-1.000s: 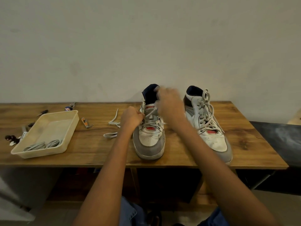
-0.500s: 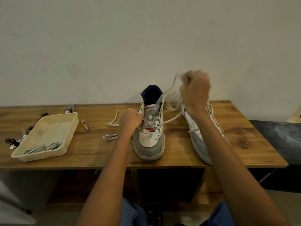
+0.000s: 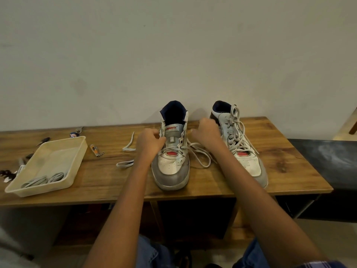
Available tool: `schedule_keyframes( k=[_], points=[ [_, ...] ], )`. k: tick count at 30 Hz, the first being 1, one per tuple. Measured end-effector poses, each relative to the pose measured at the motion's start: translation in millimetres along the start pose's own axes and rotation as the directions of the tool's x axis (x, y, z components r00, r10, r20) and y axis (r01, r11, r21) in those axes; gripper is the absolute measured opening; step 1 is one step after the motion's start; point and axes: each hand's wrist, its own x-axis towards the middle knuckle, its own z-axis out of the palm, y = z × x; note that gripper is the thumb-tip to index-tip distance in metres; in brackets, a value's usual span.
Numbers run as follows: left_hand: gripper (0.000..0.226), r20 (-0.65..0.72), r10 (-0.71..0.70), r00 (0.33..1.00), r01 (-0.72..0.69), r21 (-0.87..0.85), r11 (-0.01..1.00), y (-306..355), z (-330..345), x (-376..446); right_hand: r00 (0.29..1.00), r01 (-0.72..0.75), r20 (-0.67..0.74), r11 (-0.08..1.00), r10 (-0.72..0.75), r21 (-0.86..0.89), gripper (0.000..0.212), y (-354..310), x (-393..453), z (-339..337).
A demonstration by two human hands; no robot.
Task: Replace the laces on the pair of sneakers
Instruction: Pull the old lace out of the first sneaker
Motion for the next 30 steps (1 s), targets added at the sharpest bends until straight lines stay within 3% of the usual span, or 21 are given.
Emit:
schedule_keyframes(
  k=[1,3,6,9,11,14,16,18,20,23,26,28,30],
  points=[
    [0.009,-0.044,0.027,0.999,-0.027,-0.005,1.000,2.0,-1.5,-1.0,0.999,0.023,-0.046,0.999,-0.022,0.024,0.018,-2.7,2.4,-1.5],
    [0.031,-0.085,0.086,0.993,-0.086,0.006,0.996,5.5,-1.6,-0.7,0.994,0.049,-0.099,0.995,-0.039,0.093,0.030,-7.9,5.6,-0.5],
    [0.033,-0.041,0.137,0.990,-0.134,0.053,0.990,11.5,-2.2,-4.7,1.000,0.018,0.015,0.989,-0.021,0.149,0.047,-14.5,0.0,17.9],
    [0.032,-0.062,0.162,0.985,-0.157,0.088,0.984,14.0,-4.3,-10.6,0.994,-0.063,0.097,0.975,0.043,0.211,0.042,-7.8,-4.8,35.5],
    [0.028,-0.031,0.214,0.976,-0.209,0.103,0.972,19.8,-3.5,-15.2,0.974,-0.195,0.184,0.907,0.133,0.374,0.028,-1.3,-2.7,33.2],
    [0.021,0.168,0.184,0.969,-0.208,0.144,0.967,24.9,10.0,-19.2,0.890,-0.439,0.394,0.670,0.230,0.599,0.013,8.4,1.5,24.1],
    [0.019,0.246,0.112,0.963,-0.158,0.176,0.972,25.3,15.1,-18.7,0.868,-0.486,0.436,0.592,0.239,0.643,0.009,10.3,0.2,24.5],
    [0.019,0.259,0.076,0.963,-0.134,0.213,0.968,24.2,16.6,-15.6,0.875,-0.476,0.418,0.595,0.246,0.647,0.015,9.1,-2.1,27.9],
    [0.018,0.235,0.074,0.969,-0.126,0.216,0.968,23.8,18.6,-15.2,0.894,-0.437,0.383,0.640,0.233,0.632,0.020,8.2,-3.7,29.1],
    [0.019,0.135,0.039,0.990,-0.028,-0.081,0.996,19.6,19.4,-18.4,0.906,-0.403,0.372,0.682,0.203,0.610,0.015,10.3,-2.9,27.7],
    [0.024,-0.005,-0.229,0.973,0.204,-0.436,0.876,5.9,8.1,-15.3,0.903,-0.398,0.389,0.691,0.181,0.603,0.016,10.8,-2.7,27.8],
    [0.024,-0.058,-0.309,0.949,0.256,-0.428,0.867,-2.0,3.2,-11.3,0.915,-0.370,0.363,0.727,0.178,0.578,0.022,9.8,-2.1,30.4],
    [0.021,-0.182,-0.190,0.965,0.153,-0.197,0.968,-2.6,4.6,-12.0,0.929,-0.336,0.327,0.763,0.172,0.552,0.028,8.5,-0.5,33.7]
  ],
)
